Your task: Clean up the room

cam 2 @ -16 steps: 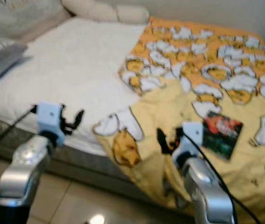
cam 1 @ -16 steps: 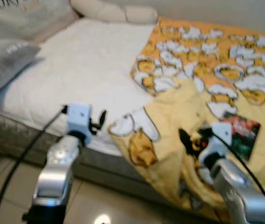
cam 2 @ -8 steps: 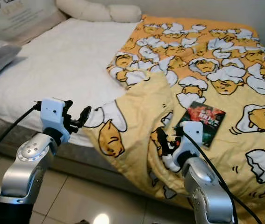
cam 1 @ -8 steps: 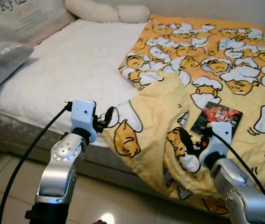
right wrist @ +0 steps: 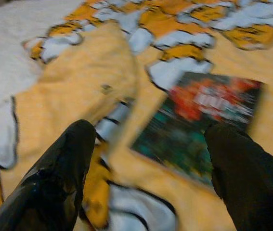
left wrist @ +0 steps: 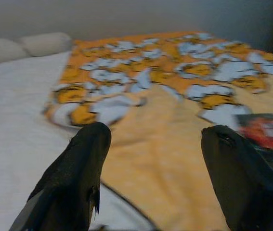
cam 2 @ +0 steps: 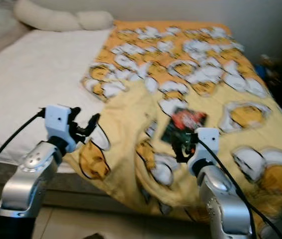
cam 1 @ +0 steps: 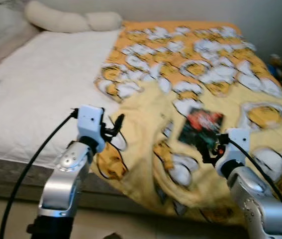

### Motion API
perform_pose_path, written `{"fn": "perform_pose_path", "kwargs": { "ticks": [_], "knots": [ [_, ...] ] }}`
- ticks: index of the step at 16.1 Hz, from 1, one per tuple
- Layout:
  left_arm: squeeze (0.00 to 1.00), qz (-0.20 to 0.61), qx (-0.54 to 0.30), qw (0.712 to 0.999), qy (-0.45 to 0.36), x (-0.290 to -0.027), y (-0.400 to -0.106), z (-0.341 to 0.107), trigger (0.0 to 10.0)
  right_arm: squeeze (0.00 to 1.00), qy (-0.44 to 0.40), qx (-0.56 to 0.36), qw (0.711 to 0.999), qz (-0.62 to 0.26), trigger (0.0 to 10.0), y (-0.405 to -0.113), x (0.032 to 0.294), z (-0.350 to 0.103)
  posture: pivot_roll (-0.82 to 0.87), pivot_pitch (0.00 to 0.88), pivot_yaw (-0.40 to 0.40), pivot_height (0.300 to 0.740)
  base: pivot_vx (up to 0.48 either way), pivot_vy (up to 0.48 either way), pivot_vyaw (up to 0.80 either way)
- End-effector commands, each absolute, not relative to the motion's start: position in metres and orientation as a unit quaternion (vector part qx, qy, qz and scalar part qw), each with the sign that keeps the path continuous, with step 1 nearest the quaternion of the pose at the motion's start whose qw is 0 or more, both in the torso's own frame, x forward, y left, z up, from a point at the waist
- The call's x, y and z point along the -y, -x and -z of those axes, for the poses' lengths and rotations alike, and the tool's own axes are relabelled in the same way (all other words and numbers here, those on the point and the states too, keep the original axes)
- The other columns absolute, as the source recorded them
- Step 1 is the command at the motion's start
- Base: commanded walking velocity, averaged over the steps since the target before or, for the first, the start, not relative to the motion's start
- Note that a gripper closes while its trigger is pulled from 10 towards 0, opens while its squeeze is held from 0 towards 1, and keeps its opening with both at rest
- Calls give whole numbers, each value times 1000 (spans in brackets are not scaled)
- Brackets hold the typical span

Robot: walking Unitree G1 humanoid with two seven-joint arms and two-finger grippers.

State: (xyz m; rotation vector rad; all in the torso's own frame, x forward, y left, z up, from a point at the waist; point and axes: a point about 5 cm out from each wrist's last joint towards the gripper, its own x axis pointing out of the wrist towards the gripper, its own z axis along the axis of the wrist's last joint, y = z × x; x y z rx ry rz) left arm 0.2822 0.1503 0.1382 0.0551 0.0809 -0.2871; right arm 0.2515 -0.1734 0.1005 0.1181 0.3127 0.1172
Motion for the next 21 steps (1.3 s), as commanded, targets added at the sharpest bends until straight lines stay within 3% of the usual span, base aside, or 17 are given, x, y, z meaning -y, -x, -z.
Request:
{"fn": "perform_pose_path", "kwargs": {
  "ticks": [1, 9, 10, 11, 12, 17, 18, 19, 21],
  "knots": [
    [0, 140, -35, 989, -30, -153, -284, -142, 10000, 0, -59, -154, 984, -68, 10000, -252, 169, -103, 11, 0, 35, 740, 375, 0, -569],
    [0, 149, -45, 988, -20, -151, -280, -142, 10000, 0, -62, -155, 984, -61, 10000, -256, 176, -105, 13, 0, 32, 740, 274, 0, -64],
    [0, 167, -52, 984, -19, -148, -278, -141, 10000, 408, -59, -162, 983, -57, 10000, -257, 182, -105, 13, 0, 33, 740, 0, 0, 0],
    [0, 181, -54, 982, -8, -146, -277, -141, 10000, 973, -62, -170, 982, -55, 10000, -257, 186, -105, 13, 0, 34, 740, 0, 0, 0],
    [1000, 203, -59, 977, 0, -144, -276, -142, 10000, 1000, -71, -180, 980, -51, 10000, -259, 194, -104, 14, 0, 29, 740, 0, 0, 0],
    [1000, 280, -98, 955, -25, -143, -278, -143, 10000, 1000, -81, -248, 965, -17, 10000, -268, 230, -98, 15, 0, 32, 740, 0, 0, 0],
    [1000, 325, -109, 939, -24, -138, -277, -144, 10000, 1000, -98, -269, 958, -1, 10000, -271, 243, -94, 11, 0, 40, 740, 0, 0, 0],
    [1000, 402, -136, 905, -29, -131, -274, -144, 10000, 1000, -140, -297, 944, 23, 10000, -275, 261, -87, 15, 0, 40, 740, 0, 0, 0],
    [1000, 462, -163, 871, -39, -126, -271, -142, 10000, 1000, -218, -310, 925, 34, 10000, -277, 269, -81, 8, 0, 58, 740, 0, 0, 0]
  ]
}}
